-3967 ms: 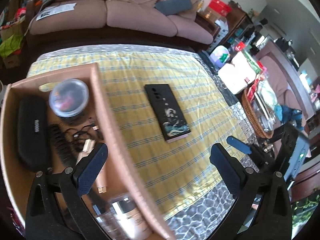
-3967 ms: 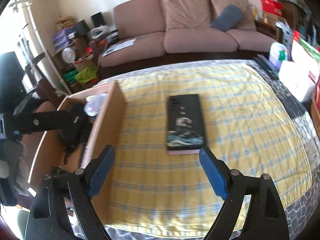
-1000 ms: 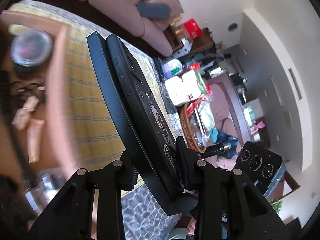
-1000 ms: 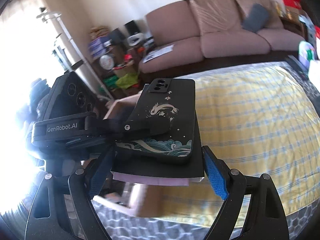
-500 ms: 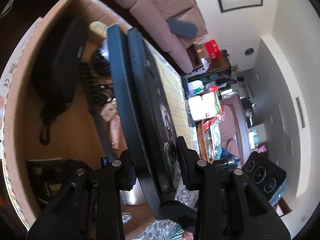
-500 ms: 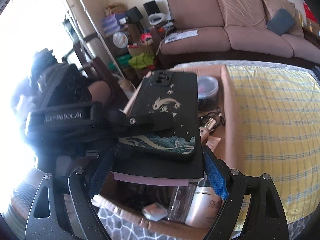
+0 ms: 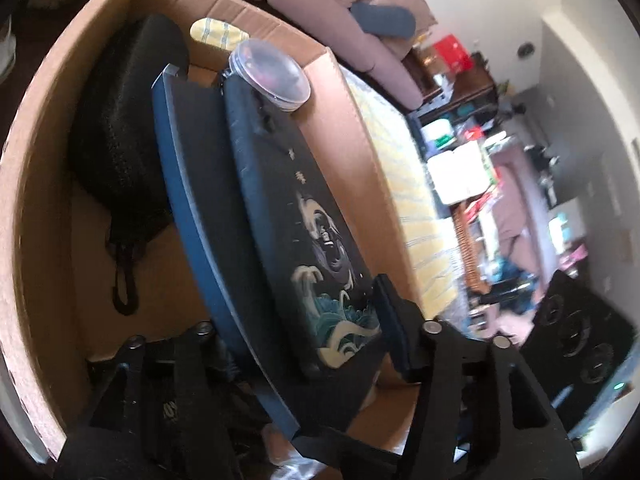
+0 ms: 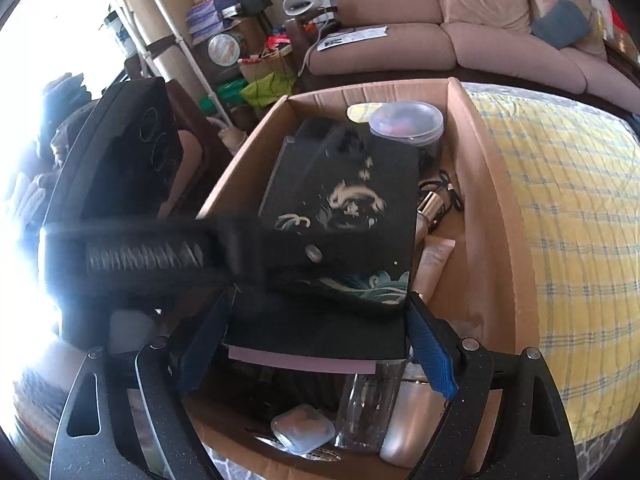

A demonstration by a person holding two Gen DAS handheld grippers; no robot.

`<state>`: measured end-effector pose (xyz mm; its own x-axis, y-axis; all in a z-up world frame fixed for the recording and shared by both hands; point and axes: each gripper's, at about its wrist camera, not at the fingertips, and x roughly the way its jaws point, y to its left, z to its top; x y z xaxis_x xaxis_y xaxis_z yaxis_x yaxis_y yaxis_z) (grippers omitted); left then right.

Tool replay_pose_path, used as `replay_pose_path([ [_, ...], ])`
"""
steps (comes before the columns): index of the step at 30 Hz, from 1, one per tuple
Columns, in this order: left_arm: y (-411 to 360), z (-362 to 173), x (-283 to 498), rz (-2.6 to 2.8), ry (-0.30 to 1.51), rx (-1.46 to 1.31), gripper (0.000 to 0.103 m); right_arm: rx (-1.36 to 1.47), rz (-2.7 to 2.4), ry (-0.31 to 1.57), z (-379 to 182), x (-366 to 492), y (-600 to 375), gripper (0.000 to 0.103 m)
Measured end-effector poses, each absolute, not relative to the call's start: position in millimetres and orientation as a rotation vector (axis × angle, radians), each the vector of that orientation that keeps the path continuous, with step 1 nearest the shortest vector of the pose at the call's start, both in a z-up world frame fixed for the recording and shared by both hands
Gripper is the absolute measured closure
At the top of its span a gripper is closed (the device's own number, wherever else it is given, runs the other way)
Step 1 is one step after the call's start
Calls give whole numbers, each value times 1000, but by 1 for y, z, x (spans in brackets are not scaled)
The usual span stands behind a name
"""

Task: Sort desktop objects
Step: 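Lift the black phone case with both tools and lower it into the box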

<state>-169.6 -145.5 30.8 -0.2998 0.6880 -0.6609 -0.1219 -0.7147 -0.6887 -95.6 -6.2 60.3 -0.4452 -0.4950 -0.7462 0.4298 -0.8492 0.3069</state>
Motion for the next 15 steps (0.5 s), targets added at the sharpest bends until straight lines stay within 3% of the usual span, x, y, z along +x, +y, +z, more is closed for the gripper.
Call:
replay_pose_path([
  [3, -139, 36, -162, 2096, -694, -1437, 38, 1218, -2289, -99, 59, -97, -9, 15],
  [5, -135, 41, -157, 2120, -667, -1438, 23, 1219, -2313, -44, 59, -97, -15, 15],
  [13, -142, 72, -115, 2218, -551, -1350, 23, 1268, -2362, -22, 57, -107, -6, 15],
  [15, -151, 86, -105, 2300, -555, -1293, 9, 1276, -2368, 19, 55, -107, -4, 15],
])
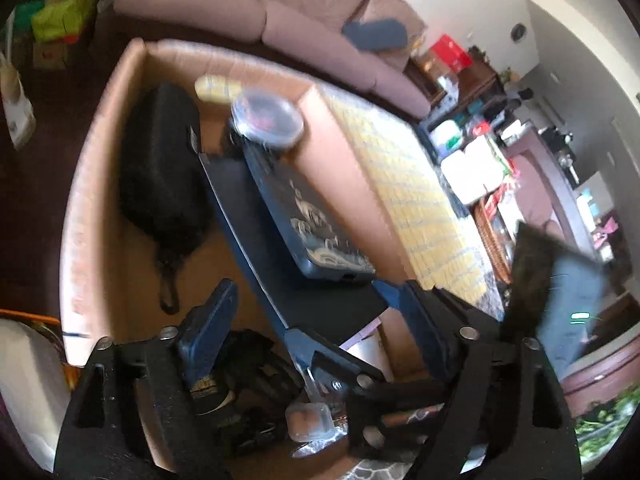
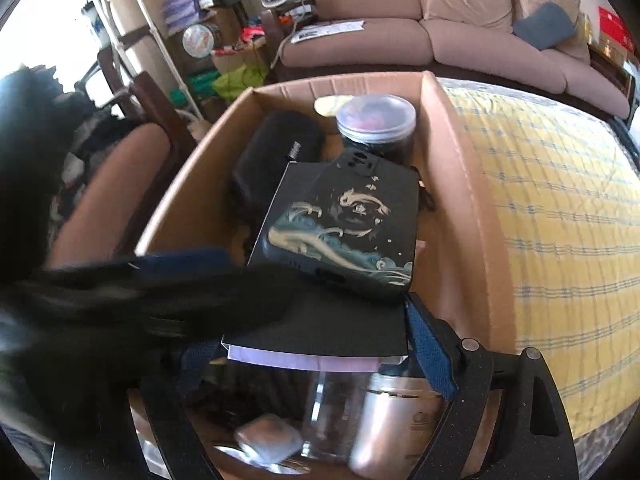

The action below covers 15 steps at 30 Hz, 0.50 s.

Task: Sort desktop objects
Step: 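Lift the black phone case with both tools and lower it into the box, then open both tools and lift them away from the box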

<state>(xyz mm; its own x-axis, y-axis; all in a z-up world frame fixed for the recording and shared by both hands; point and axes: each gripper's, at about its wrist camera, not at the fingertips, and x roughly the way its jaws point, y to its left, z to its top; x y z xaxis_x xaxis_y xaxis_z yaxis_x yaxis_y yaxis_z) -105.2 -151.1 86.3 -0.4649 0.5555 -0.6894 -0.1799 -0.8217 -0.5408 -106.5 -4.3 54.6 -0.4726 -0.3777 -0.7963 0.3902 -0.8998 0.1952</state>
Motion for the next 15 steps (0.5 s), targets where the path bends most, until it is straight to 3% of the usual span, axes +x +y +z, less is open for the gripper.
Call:
replay_pose_path([
  [1, -159, 93, -99, 2356, -561, -1253, 3, 1278, -2368, 39, 53, -106, -5, 15],
  [8, -201, 82, -104, 2360, -785, -1226, 3, 1338, -2346, 154, 47, -102, -15, 13],
  [15, -198, 81, -107, 2397, -686, -1211, 1, 1227, -2398, 221, 80, -72, -7, 5],
])
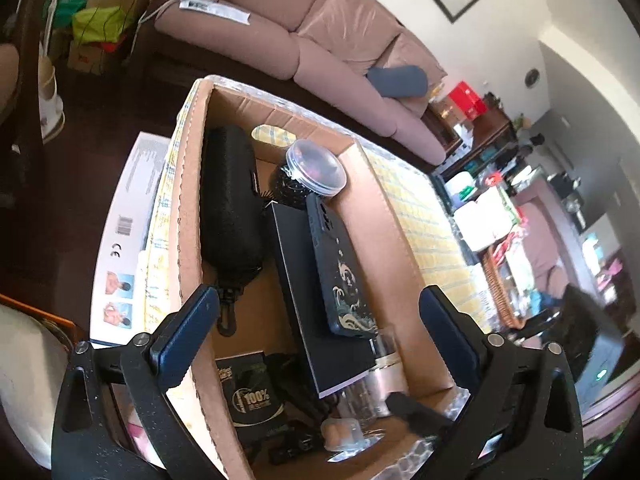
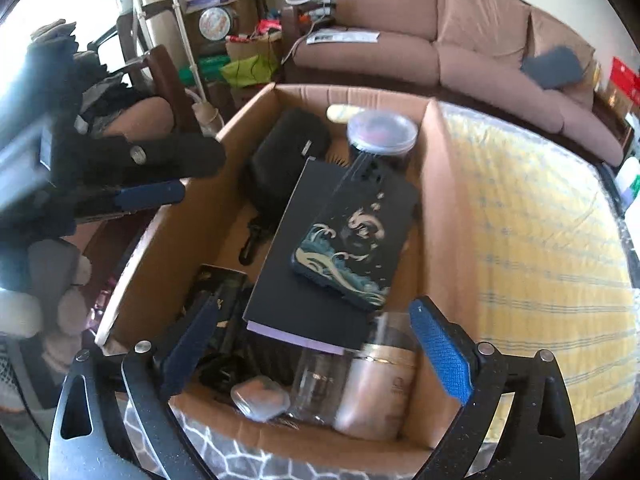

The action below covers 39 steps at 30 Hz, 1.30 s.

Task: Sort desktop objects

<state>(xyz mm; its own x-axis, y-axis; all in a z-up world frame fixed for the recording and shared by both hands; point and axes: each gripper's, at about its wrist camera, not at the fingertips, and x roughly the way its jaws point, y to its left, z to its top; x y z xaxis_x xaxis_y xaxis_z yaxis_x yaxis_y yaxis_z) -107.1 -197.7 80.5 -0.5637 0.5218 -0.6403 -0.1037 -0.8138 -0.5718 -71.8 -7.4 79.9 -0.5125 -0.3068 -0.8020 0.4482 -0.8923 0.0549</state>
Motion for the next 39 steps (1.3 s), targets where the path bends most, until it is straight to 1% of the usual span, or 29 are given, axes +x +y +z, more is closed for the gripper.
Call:
replay_pose_path([
  [8, -179, 89, -71, 2463, -508, -1186, 0, 1237, -2454, 90, 84, -62, 30, 5],
  [13, -150, 95, -36, 2507, -342, -1176, 0, 1223, -2491, 67, 91, -47, 44, 5],
  [20, -130, 101, -2, 2516, -285, -1207, 0, 1173, -2519, 48, 104, -25, 61, 5],
  [28, -104, 117, 33, 2591, -228, -1179, 0, 1130, -2540, 25, 111, 0, 91, 5],
  [39, -56, 95, 51, 2637, -156, -1233, 0, 1151, -2582, 21, 94, 13, 155, 4],
])
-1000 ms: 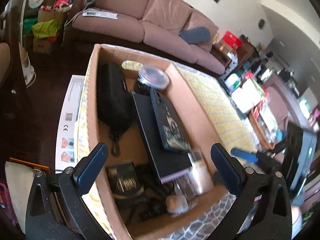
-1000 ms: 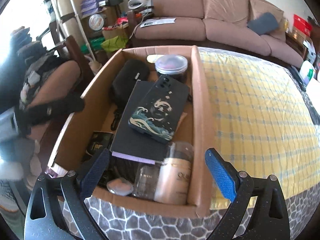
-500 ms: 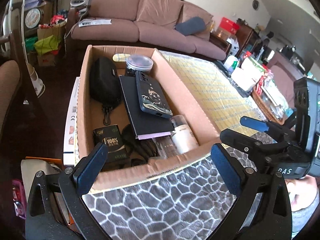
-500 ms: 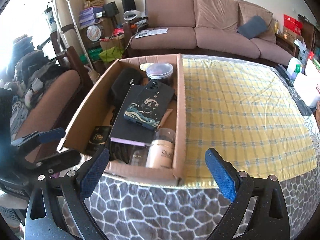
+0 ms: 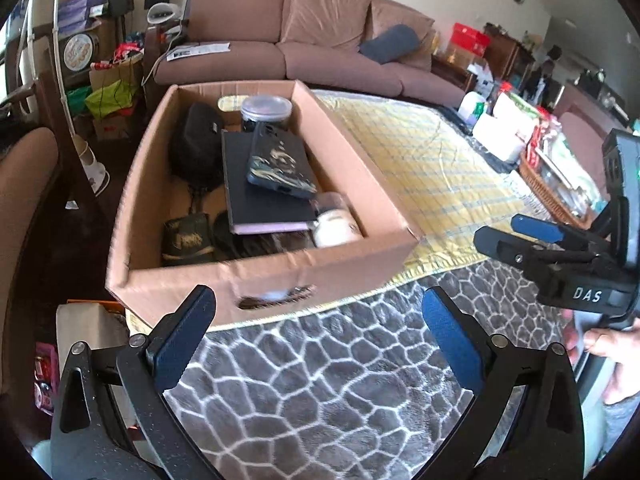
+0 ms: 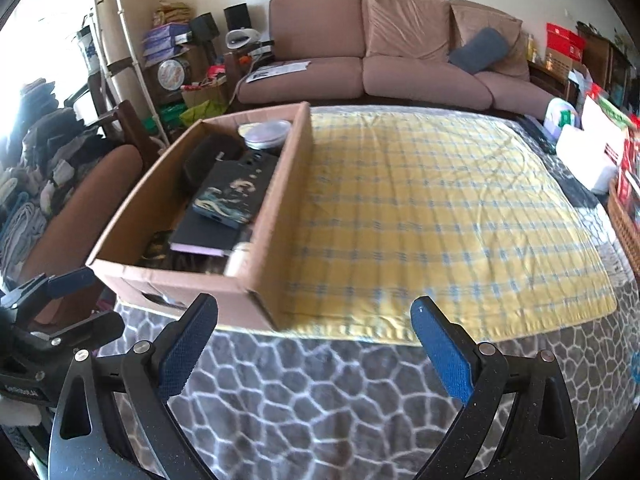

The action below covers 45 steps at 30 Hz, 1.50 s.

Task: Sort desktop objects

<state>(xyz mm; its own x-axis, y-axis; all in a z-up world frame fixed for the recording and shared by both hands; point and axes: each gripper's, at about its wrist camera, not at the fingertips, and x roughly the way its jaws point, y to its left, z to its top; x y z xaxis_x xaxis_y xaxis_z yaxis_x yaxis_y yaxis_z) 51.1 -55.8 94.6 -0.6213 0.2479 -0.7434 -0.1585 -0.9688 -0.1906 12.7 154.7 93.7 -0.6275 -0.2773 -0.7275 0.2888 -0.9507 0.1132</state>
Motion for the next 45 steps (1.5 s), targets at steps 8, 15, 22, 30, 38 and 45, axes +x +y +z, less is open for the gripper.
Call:
replay_pose_path([
  [8, -34, 81, 46, 2699, -196, -1279, 0, 1154, -2600, 59, 84, 17, 189, 4],
  [15, -26, 76, 37, 2787, -164, -1302, 0, 1166, -2599, 99, 71, 12, 200, 4],
  [22, -17, 59, 29, 2807, -118, -1357, 0, 1170, -2615, 102, 56, 5, 209, 4],
  [30, -17, 31, 24, 2898, -154, -1351, 0, 1197, -2670, 66, 25, -8, 233, 4],
  [38, -7, -1, 14, 2902, -140, -1396, 0, 1280, -2654, 89, -3, -19, 236, 4],
  [45, 9, -18, 7, 2876, -158, -1428, 0, 1291, -2661, 84, -10, -21, 241, 4],
])
